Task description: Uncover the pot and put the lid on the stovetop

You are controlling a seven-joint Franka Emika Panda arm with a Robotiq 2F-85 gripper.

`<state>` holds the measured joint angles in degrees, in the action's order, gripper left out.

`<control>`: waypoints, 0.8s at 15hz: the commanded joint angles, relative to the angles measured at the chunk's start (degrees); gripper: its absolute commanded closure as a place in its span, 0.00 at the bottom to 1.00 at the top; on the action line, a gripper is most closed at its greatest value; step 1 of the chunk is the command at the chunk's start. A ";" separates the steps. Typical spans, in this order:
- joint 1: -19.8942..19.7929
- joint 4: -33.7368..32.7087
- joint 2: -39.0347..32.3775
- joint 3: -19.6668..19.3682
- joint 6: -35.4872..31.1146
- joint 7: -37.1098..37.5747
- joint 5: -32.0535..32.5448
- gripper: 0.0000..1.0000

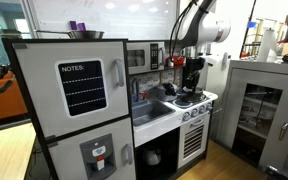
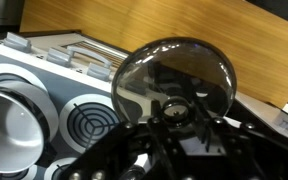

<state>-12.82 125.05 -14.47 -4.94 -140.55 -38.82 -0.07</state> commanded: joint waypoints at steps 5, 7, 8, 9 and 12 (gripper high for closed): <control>-0.52 -0.80 -2.01 2.68 -3.04 -6.68 -1.73 0.92; -1.13 -0.95 -2.50 3.45 -3.70 -9.63 -3.80 0.92; -1.40 -1.08 -2.69 3.79 -3.75 -11.28 -4.99 0.92; -1.78 -1.36 -3.10 4.19 -3.92 -13.07 -6.44 0.92; -2.89 -2.38 -4.27 5.31 -3.96 -18.59 -11.07 0.92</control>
<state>-13.43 124.21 -17.42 -1.74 -143.99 -51.91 -7.24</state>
